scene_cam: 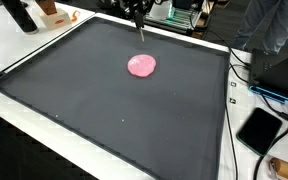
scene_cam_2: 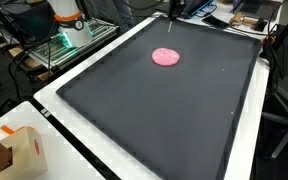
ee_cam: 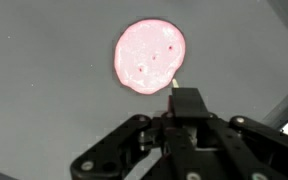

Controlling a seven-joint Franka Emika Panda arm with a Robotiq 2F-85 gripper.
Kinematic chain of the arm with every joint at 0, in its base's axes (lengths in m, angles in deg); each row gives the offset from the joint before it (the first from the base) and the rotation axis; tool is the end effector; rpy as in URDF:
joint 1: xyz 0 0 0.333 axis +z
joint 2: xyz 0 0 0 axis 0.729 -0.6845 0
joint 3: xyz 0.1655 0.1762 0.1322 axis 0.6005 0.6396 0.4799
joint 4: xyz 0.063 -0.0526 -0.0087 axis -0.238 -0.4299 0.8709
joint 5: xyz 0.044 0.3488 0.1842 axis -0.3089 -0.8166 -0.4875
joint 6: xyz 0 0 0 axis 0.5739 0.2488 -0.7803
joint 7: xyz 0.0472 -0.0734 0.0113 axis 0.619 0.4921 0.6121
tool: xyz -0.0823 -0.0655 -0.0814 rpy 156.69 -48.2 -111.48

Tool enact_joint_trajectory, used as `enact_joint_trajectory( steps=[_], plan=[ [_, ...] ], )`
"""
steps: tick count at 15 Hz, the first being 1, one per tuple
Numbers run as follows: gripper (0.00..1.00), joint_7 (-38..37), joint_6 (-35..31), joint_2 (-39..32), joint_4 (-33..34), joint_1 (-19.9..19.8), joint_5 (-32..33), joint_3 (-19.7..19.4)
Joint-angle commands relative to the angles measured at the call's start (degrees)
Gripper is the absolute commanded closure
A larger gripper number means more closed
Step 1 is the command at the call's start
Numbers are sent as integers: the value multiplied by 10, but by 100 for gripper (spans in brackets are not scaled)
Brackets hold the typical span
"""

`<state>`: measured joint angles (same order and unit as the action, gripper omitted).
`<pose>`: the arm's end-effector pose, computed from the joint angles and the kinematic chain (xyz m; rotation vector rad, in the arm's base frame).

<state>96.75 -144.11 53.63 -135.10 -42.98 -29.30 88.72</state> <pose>0.5537 0.1014 0.3113 -2.8083 -1.0692 0.1136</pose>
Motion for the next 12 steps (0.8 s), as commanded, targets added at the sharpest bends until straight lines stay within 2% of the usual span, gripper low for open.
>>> enact_joint_trajectory(
  steps=[1,8,12],
  plan=[
    [97,-63,-24,6,-19,27,96,15],
    [97,-218,-62,-11,-40,91,270,51],
    [97,-316,-56,-32,-42,126,374,60]
  ],
)
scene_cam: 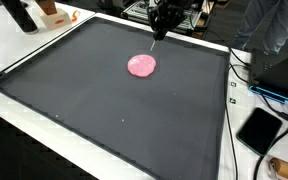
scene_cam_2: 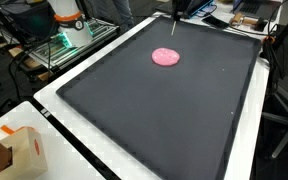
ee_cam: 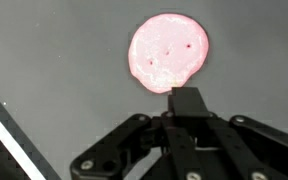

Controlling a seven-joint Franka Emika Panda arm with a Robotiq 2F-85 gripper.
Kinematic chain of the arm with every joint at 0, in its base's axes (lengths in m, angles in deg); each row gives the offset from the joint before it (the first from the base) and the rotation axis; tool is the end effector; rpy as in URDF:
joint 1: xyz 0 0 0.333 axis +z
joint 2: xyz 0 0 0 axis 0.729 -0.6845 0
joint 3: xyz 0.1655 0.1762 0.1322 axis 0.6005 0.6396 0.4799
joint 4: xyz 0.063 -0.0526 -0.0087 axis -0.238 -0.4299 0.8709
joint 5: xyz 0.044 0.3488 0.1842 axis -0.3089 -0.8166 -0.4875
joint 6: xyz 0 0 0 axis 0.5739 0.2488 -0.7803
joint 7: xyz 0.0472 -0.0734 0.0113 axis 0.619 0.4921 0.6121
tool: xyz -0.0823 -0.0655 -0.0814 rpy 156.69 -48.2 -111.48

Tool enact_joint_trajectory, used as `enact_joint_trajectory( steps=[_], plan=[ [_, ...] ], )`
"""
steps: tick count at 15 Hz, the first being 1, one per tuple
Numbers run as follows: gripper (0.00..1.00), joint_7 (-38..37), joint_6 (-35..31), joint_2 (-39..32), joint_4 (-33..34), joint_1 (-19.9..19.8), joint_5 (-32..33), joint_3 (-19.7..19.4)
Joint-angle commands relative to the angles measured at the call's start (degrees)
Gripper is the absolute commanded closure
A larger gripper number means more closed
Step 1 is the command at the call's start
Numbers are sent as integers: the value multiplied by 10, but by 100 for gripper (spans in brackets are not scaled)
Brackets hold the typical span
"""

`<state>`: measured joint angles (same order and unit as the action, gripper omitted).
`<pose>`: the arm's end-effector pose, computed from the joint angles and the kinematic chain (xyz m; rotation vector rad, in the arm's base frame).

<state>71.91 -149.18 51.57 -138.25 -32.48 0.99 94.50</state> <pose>0.5161 0.2201 0.2780 2.5610 1.1985 -0.0822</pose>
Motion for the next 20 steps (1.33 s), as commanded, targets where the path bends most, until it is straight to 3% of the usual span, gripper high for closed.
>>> enact_joint_trajectory(
  steps=[1,11,16,20],
  plan=[
    [97,-88,-1,-18,-9,30,93,5],
    [97,-266,45,-95,8,94,261,9],
    [97,-317,95,-117,16,114,302,14],
    [97,-316,137,-131,27,120,294,24]
  ],
)
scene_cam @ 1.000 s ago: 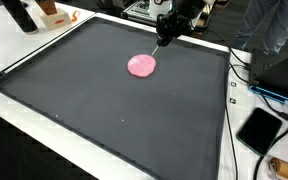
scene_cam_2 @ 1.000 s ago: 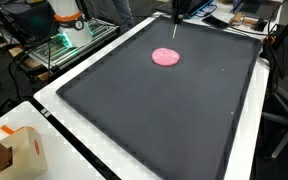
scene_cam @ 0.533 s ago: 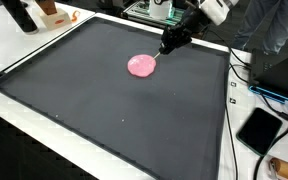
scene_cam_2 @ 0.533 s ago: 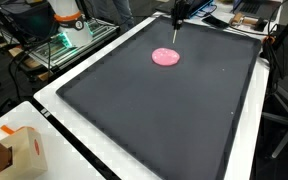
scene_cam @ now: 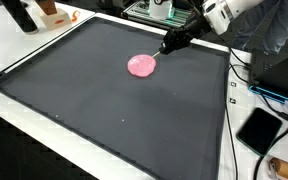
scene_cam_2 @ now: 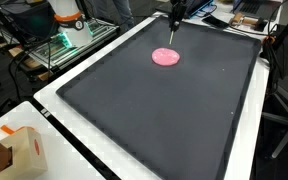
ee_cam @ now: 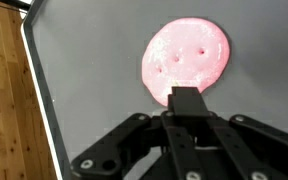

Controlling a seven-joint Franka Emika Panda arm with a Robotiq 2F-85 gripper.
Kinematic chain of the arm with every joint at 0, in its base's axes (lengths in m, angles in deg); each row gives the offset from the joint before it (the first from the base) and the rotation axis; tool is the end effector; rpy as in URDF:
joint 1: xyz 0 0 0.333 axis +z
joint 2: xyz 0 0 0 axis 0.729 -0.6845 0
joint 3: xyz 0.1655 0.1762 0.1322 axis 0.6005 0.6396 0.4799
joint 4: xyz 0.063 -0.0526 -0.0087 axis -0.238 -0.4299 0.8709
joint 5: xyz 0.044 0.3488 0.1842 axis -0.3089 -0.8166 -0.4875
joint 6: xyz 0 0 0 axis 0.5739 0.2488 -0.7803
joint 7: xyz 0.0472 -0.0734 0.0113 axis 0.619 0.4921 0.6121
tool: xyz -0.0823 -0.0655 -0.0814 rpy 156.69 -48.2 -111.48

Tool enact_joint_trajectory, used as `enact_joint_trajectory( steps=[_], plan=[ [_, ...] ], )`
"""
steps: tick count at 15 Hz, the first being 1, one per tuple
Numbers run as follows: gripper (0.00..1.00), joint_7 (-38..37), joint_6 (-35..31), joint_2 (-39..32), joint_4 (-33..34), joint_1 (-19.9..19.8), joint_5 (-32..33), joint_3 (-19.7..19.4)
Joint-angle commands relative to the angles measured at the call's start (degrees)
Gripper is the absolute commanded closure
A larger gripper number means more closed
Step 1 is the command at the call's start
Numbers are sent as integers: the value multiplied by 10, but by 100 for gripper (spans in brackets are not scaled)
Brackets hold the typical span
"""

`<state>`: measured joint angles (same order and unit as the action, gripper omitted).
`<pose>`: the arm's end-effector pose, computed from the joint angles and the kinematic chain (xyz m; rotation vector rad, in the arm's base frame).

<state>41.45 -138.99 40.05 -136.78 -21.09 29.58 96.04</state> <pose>0.4659 0.2861 0.1885 2.1417 1.0155 -0.0275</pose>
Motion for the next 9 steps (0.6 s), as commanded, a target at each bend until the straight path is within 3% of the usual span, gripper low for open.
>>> enact_joint_trajectory(
  steps=[1,9],
  plan=[
    [97,-7,42,-20,15,6,4,11],
    [97,-1,73,-46,28,8,-4,22]
  ],
)
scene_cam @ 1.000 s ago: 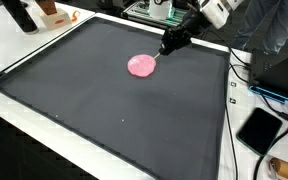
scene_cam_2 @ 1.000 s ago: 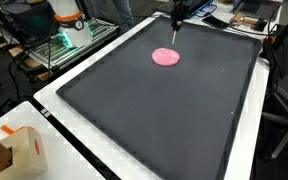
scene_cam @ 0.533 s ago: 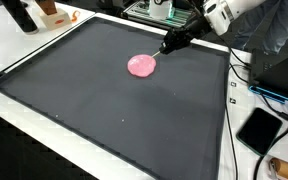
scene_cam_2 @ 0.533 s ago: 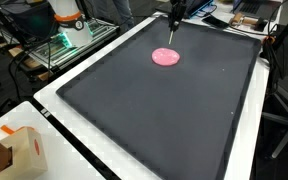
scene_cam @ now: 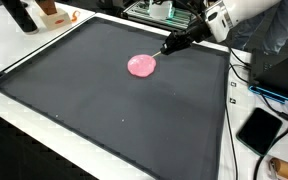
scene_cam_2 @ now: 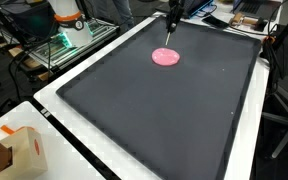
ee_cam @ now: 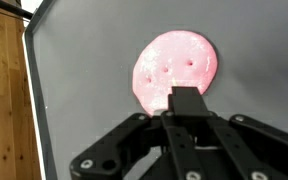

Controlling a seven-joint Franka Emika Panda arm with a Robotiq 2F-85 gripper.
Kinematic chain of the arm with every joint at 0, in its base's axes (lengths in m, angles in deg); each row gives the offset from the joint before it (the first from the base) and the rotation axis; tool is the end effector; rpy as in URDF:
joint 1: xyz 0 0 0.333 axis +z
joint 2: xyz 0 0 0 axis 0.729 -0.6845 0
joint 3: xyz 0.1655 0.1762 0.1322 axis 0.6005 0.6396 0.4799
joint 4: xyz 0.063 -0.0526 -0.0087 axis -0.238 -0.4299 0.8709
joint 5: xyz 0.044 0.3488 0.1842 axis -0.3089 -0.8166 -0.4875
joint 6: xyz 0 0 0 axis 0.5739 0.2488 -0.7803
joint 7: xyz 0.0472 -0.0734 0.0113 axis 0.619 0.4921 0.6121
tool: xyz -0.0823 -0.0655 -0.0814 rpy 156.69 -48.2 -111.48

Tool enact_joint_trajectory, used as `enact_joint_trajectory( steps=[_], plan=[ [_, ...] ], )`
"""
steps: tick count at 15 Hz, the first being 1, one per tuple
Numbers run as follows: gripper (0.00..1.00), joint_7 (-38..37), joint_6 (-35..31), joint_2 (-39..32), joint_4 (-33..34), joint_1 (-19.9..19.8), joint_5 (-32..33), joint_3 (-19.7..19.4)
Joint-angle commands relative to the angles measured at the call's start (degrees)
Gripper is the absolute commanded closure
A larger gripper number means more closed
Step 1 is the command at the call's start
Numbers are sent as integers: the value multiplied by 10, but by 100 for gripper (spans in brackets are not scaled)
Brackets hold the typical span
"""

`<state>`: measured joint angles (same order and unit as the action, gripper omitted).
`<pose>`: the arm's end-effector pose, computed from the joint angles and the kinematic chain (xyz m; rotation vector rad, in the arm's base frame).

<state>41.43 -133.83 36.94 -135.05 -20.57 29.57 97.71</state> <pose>0.4538 0.2927 0.1716 2.0871 1.0141 -0.1139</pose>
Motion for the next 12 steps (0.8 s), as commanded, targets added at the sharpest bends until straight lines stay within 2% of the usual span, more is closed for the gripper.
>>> enact_joint_trajectory(
  steps=[1,12],
  plan=[
    [97,-1,21,-16,10,2,-5,6],
    [97,37,-11,-3,3,-31,-29,5]
  ],
)
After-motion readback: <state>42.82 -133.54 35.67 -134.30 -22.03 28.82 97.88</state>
